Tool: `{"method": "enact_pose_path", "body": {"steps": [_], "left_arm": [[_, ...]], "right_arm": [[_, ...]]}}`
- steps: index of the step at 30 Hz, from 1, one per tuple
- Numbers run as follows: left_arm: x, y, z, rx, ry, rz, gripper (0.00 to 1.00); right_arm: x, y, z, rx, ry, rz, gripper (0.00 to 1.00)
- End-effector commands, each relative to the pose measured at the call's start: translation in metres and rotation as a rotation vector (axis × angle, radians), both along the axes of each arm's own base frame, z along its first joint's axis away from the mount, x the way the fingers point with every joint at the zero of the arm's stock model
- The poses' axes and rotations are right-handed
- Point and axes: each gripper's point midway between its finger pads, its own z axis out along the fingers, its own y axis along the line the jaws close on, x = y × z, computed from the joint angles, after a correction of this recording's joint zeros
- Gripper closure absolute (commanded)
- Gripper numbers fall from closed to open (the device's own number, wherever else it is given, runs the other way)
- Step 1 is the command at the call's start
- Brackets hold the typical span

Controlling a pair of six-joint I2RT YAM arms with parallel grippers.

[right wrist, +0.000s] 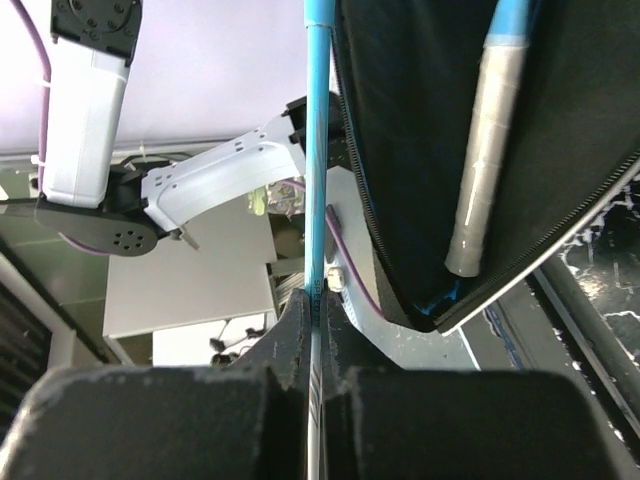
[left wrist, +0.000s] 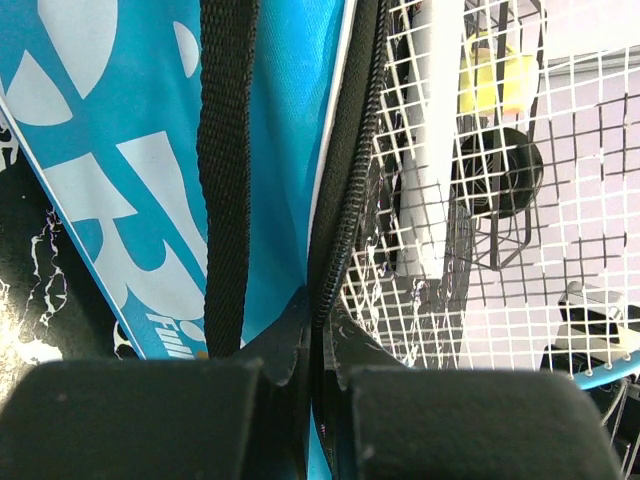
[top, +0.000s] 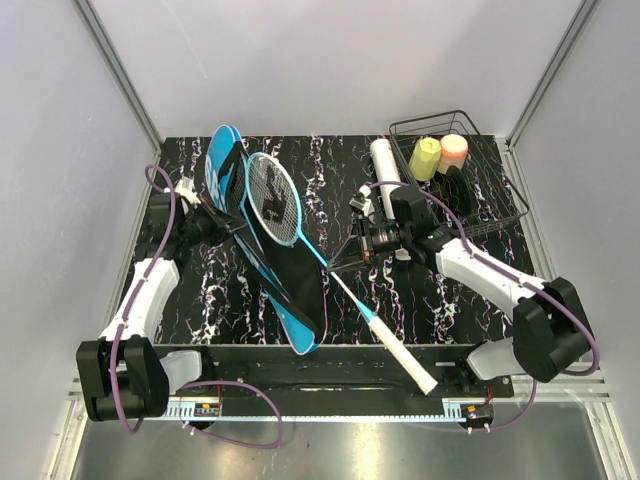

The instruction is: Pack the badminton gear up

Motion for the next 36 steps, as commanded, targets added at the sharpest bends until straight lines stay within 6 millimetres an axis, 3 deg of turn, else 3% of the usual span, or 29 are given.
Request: {"method": "enact_pose_path", "body": {"steps": [1,7,17,22,27,28,29,36], "left_arm": [[0.011,-0.006,0.032,-0.022,-0.155,-0.053,1.00],[0.009,-0.010,0.031,-0.026,-0.173,-0.087,1.00],[0.002,-0.022,0.045,-0.056,-0.235,-0.137,1.00],[-0.005,-0.033,0.049,-0.074,-0.250,-0.183,1.00],[-0.018,-0.063,0.051,-0.089,-0.253,-0.294,1.00],[-0.020,-0.068,0.053,-0.092,-0.254,-0.310,1.00],[-0.022,-0.073,0.053,-0.095,-0.252,-0.321,1.00],[-0.039,-0.103,0.055,-0.115,-0.259,-0.400,1.00]], "right_arm": [[-0.013,0.011,0.021,0.096,-0.008,0.095,1.00],[-0.014,0.017,0.018,0.108,0.017,0.111,1.00],[0.003,0.042,-0.015,0.077,0.123,0.100,1.00],[0.041,0.064,-0.027,0.058,0.085,0.036,1.00],[0.087,0.089,-0.015,0.065,0.018,-0.079,1.00],[0.092,0.091,-0.023,0.028,0.029,-0.097,1.00],[0.103,0.096,-0.013,0.028,-0.019,-0.120,1.00],[0.158,0.098,-0.034,-0.143,-0.265,-0.313,1.00]]}}
